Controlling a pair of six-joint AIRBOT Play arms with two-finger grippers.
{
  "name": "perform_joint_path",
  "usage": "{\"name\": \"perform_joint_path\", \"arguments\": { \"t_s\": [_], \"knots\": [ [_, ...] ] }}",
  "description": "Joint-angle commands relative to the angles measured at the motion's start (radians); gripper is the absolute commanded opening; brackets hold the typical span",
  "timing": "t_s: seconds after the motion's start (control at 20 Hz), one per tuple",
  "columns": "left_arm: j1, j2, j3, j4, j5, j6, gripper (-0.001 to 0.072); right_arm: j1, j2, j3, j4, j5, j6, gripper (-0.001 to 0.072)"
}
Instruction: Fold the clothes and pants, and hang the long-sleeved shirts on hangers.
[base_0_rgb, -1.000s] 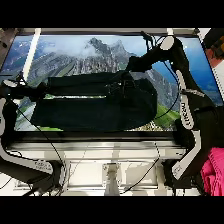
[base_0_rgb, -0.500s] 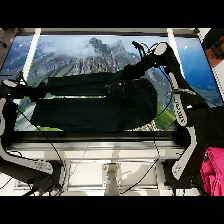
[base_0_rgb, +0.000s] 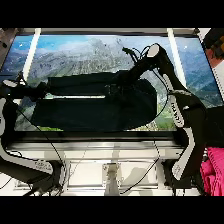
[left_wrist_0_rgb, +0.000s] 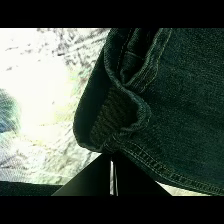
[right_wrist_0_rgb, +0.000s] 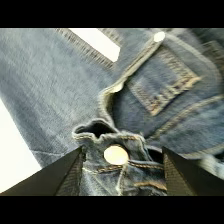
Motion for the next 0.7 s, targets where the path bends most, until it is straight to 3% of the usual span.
{"name": "perform_joint_path", "arguments": {
  "t_s": [0.0, 0.05, 0.15, 0.25, 0.3, 0.4, 0.65],
  "knots": [
    [0.000, 0.000, 0.001, 0.000, -0.003, 0.000, 0.0010, 0.032, -0.010, -0.001, -0.006, 0.026, -0.016, 0.0540],
    [0.000, 0.000, 0.001, 0.000, -0.003, 0.000, 0.0010, 0.042, -0.011, -0.001, -0.008, 0.027, -0.027, 0.0538],
    [0.000, 0.000, 0.001, 0.000, -0.003, 0.000, 0.0009, 0.053, -0.011, -0.001, -0.009, 0.040, -0.033, 0.0410],
    [0.000, 0.000, 0.001, 0.000, -0.002, 0.015, 0.0010, 0.053, -0.011, -0.001, -0.009, 0.069, -0.033, 0.0405],
    [0.000, 0.000, 0.001, 0.000, -0.003, 0.026, 0.0009, 0.053, -0.011, -0.001, -0.009, 0.079, -0.033, 0.0322],
    [0.000, 0.000, 0.001, 0.000, -0.003, 0.026, 0.0009, 0.053, -0.011, -0.001, -0.007, 0.105, -0.033, 0.0028],
    [0.000, 0.000, 0.001, 0.000, -0.002, 0.026, 0.0010, 0.024, 0.006, 0.001, 0.000, 0.121, 0.000, 0.0024]
  ]
}}
